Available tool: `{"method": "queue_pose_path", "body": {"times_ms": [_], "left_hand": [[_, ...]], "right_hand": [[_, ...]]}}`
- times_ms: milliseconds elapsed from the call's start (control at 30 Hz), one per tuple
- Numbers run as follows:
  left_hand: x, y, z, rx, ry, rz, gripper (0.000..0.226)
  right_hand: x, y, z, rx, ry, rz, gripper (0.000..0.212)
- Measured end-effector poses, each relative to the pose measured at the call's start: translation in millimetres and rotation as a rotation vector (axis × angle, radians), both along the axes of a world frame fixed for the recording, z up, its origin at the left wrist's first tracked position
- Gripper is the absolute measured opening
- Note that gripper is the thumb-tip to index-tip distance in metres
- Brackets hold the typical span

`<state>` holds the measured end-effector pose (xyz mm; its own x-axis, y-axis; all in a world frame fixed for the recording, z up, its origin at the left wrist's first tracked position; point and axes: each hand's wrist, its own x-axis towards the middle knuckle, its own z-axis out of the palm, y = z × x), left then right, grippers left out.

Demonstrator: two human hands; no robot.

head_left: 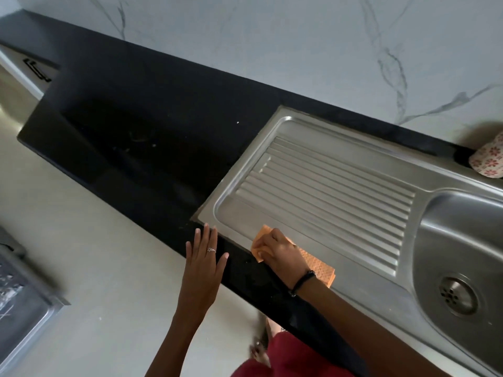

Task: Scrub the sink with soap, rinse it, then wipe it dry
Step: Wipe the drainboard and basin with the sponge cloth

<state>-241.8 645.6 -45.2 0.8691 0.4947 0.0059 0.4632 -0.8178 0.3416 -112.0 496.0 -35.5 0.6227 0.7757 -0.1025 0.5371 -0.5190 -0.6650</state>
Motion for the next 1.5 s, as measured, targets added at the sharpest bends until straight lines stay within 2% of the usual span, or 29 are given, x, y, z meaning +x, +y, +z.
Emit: {"method": "queue_pose_path", "body": {"times_ms": [267,500,767,900,1000,1100,1267,1500], "left_hand": [[19,34,4,0.013,-0.019,0.031,0.072],[17,62,1,-0.036,-0.032,0.067,0.059],[34,110,4,0.028,0.012,-0.098,0.053],[54,134,9,-0.029,-0.01,-0.172,0.054],[66,149,9,-0.037,-0.027,-0.248,0.054],[80,161,6,-0.02,-0.029,-0.325,0.053],[108,174,-3,0.042,-0.026,-0.445,0.053],[139,183,-2,0.01,-0.036,-0.512,0.053]], "right_hand": [[5,43,2,-0.013,0.018,0.029,0.022],[5,81,0,-0.009,0.013,0.034,0.023],[-3,120,-1,0.068,0.035,-0.075,0.018],[-6,139,-6,0.042,0.047,-0.171,0.023],[-9,152,-7,0.019,0.015,-0.246,0.04],[-8,169,-3,0.016,0.019,-0.358,0.025],[-9,187,-1,-0.043,-0.011,-0.475,0.026],[23,205,-4,0.052,0.041,-0.725,0.018]]}}
